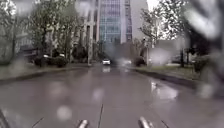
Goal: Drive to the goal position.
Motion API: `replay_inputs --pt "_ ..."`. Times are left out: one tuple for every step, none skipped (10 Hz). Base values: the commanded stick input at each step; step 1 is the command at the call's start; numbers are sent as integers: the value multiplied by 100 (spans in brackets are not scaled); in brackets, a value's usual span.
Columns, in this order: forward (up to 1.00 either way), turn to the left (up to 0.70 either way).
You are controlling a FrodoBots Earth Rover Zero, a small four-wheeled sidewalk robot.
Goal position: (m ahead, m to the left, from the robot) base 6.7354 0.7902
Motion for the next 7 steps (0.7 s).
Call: replay_inputs --pt "70 0" --pt "70 0" --pt "70 0" --pt "70 0" --pt "70 0" --pt "70 0" --pt "70 0"
